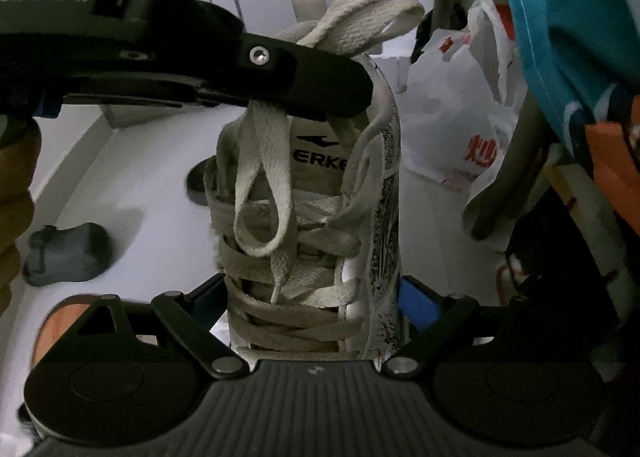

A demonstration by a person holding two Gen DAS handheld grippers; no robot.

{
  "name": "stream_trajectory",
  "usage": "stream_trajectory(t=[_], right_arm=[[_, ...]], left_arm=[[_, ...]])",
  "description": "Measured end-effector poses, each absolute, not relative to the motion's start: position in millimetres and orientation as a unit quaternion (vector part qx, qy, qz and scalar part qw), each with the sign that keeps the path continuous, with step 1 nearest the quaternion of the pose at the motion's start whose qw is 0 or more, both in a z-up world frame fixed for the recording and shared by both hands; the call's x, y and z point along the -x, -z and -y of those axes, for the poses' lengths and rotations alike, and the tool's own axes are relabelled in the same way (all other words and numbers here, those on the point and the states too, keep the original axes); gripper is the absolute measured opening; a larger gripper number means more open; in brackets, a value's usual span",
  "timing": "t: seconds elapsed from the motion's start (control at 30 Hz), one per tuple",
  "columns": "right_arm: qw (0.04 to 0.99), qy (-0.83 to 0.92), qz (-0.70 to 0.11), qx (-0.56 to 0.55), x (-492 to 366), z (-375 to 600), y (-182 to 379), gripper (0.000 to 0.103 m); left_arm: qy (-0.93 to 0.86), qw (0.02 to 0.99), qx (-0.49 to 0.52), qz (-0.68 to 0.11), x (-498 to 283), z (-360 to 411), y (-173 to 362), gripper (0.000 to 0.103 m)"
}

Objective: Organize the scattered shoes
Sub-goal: 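Carry the white sneaker with the left tool toward the clothes pile, then lower the white ERKE sneaker beside the other white sneaker, open left tool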

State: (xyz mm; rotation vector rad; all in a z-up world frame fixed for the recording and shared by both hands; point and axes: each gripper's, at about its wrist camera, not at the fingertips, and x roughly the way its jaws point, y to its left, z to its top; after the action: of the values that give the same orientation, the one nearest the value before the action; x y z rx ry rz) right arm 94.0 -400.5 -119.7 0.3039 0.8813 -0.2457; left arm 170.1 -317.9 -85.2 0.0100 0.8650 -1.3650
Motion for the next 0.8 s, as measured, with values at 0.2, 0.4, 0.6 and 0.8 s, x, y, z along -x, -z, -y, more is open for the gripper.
stream_trajectory(t=[0.2, 0.4, 0.6, 0.8], right_arm=[[0.876, 0.126, -0.442, -0.148, -106, 413, 146, 0.09], [0.864, 0.138, -0.462, -0.145, -113, 422, 166, 0.089], [0.858, 0.131, -0.476, -0.144, -125, 424, 180, 0.088], [0.847, 0.126, -0.498, -0.138, -133, 420, 195, 0.084]], left_arm=[[0.608, 0.685, 0.002, -0.403, -173, 331, 112, 0.01], [0.597, 0.683, 0.019, -0.42, -184, 335, 137, 0.01], [0.577, 0.691, 0.032, -0.434, -201, 335, 152, 0.01], [0.559, 0.692, 0.028, -0.456, -211, 337, 174, 0.01]])
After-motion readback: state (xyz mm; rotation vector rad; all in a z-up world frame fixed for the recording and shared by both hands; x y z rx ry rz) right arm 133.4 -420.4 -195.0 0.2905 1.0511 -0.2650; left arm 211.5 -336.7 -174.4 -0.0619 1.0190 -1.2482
